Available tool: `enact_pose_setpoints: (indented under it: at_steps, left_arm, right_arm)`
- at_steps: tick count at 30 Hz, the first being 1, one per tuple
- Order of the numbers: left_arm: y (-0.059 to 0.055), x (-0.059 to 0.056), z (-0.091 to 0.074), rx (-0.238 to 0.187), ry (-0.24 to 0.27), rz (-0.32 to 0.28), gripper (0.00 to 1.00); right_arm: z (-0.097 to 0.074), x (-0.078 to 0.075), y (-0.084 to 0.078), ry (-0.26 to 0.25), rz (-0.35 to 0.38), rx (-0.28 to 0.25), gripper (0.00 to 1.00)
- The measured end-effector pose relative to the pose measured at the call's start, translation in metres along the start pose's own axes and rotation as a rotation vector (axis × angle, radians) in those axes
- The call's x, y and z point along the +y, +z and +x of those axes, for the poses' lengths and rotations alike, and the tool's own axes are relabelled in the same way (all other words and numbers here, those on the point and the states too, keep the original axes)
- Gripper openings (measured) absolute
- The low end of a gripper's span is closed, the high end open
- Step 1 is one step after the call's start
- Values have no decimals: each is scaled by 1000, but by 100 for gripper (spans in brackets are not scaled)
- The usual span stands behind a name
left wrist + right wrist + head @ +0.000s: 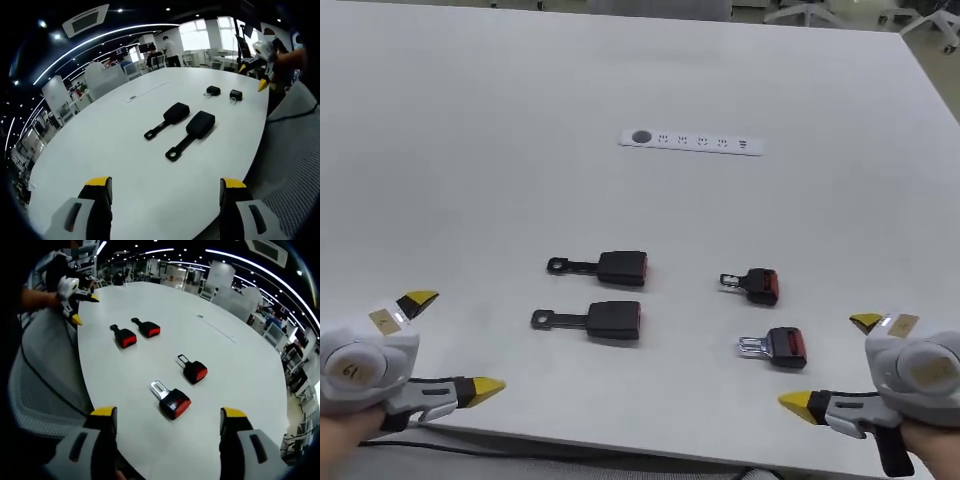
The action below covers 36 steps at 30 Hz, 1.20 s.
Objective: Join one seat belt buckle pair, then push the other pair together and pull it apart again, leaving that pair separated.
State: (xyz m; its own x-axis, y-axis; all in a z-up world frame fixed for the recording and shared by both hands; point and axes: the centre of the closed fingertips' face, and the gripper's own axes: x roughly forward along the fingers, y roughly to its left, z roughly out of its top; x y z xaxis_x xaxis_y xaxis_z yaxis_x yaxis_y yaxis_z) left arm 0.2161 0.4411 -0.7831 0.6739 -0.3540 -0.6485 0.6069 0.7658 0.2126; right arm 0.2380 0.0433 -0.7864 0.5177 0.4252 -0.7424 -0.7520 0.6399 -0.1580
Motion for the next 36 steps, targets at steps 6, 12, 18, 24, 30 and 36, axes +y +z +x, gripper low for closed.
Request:
enact_pose_setpoints:
  at_steps: [6,12,18,24,30,36]
  left_arm:
    - [-1,-8,1,20,-35,31,90]
    - [-3,-21,0,48,-90,119,86]
    - [-2,-14,-2,78,-93,97,83]
    - [9,-6,-1,97,-106,97,80]
    - [18,-10,8,106,-147,154,79]
    - [30,-15,23,92,-182,225,81]
  right_arm:
    - [-5,-6,2,-6,9,-13,89]
    - [-12,-9,7,5,43,-39,91]
    - [-14,-13,9,-2,17,-41,88]
    - [-15,-18,8,-12,9,-35,90]
    - [-16,-18,6,-4,-9,-26,90]
    - [-16,-18,7,10,-49,-24,84]
